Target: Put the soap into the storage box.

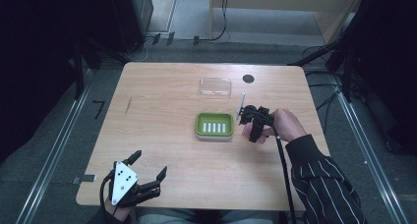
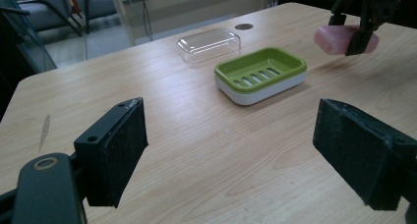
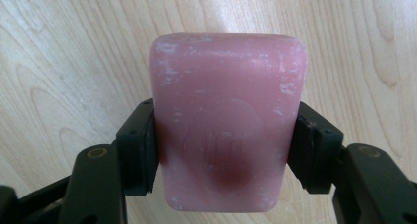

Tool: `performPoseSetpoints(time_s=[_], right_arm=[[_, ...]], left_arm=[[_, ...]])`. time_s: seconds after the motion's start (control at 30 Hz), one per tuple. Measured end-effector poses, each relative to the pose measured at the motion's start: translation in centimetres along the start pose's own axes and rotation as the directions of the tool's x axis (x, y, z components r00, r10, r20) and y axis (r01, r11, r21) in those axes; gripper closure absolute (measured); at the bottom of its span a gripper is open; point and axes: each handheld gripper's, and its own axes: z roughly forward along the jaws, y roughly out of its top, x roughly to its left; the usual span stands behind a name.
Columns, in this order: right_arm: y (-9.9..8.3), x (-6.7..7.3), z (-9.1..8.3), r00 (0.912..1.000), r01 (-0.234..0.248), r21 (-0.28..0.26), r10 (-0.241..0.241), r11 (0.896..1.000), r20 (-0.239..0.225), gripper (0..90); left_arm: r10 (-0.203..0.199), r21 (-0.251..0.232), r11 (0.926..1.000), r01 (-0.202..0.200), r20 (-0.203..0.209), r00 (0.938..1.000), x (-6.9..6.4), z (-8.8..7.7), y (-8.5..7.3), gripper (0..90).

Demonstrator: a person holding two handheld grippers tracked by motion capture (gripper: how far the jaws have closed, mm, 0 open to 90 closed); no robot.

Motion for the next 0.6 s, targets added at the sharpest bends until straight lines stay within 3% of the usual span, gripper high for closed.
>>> performPoseSetpoints(time_s=[0.6], right_arm=[[1.8, -0.5, -1.3, 0.997, 0.076, -0.033, -0.075, 0.997, 0.017, 38.6]], left_arm=[[-0.001, 0.003, 1.0, 0.001, 0.007, 1.0, 0.0, 0.1, 0.0, 13.6]])
